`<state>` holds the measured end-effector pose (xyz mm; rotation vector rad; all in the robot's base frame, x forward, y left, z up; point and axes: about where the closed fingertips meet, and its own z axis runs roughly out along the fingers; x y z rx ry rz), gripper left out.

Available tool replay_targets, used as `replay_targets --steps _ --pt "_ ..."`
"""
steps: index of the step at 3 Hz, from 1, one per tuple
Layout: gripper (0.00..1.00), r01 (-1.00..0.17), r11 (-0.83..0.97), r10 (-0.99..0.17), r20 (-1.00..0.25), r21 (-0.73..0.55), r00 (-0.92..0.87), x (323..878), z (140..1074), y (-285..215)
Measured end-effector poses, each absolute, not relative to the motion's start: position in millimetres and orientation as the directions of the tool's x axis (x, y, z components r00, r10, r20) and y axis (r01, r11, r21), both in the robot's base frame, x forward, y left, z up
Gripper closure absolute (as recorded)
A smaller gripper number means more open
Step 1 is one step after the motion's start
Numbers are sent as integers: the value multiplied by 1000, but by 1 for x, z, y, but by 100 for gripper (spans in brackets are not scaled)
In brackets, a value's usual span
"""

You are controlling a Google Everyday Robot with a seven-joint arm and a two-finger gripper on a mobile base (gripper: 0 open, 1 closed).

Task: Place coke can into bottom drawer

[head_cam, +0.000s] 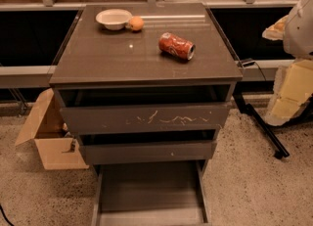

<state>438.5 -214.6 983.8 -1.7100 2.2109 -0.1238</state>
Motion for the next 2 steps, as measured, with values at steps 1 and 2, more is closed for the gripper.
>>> replay_targets --steps 1,2 --pt "0 -920 280 -949 -224 -276 -222 443 983 -214" --pt "0 -900 334 -924 -287 -281 -253 467 979 -211"
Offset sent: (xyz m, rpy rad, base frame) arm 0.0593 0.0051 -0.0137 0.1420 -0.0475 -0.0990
